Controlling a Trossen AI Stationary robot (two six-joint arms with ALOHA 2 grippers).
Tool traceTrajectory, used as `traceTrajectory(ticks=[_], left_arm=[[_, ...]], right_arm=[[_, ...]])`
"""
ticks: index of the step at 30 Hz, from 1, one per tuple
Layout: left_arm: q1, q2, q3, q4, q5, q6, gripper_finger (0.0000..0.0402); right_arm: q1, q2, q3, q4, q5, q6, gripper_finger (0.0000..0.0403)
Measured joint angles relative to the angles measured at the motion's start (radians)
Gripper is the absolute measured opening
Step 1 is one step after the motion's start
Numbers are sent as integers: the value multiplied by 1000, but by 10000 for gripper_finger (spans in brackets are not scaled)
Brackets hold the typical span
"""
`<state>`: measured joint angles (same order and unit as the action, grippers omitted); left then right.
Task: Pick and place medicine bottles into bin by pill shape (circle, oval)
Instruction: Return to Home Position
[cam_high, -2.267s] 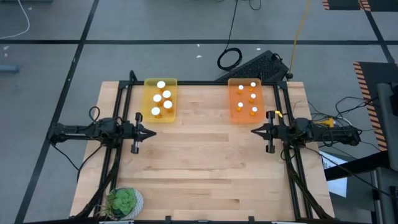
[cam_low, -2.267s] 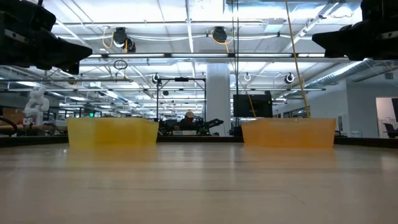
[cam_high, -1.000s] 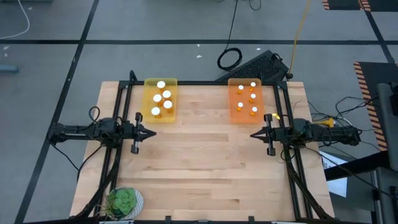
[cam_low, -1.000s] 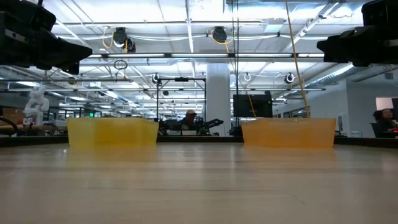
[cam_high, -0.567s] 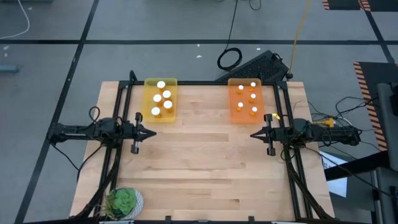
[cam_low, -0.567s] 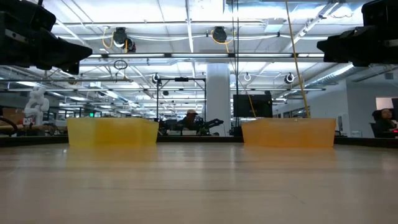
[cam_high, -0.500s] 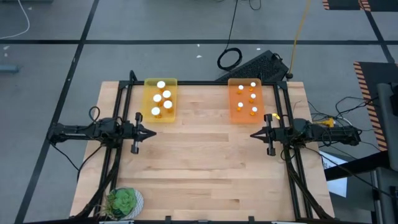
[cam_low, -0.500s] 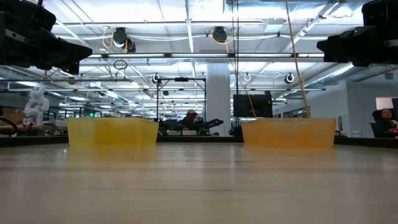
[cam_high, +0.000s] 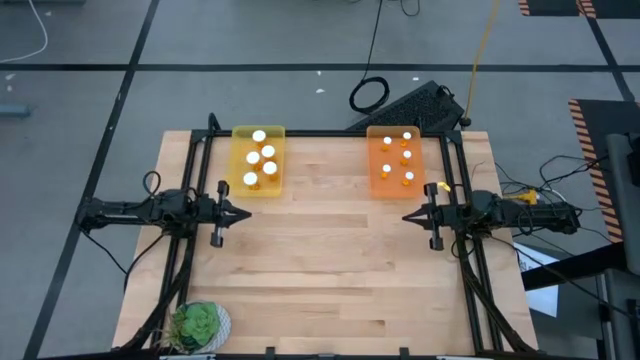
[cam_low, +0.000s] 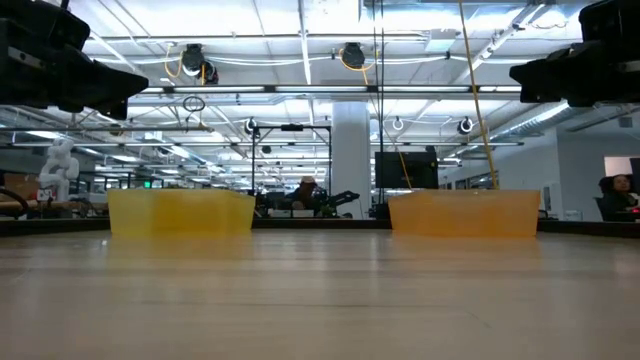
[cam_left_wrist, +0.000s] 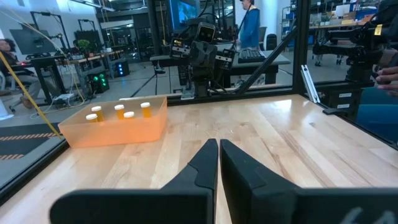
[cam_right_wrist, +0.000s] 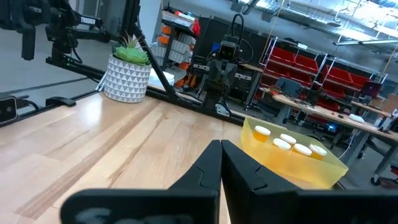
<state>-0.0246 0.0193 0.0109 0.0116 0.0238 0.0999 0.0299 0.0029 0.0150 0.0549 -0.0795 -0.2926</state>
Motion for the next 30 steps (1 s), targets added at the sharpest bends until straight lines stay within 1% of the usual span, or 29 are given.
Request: traceTrajectory(ticks=[9,30], left_arm=[[0,0,0,0,0,0,21],[0,0,0,0,0,0,21]], right_arm=[[0,0,0,0,0,147,0],[0,0,0,0,0,150,0]])
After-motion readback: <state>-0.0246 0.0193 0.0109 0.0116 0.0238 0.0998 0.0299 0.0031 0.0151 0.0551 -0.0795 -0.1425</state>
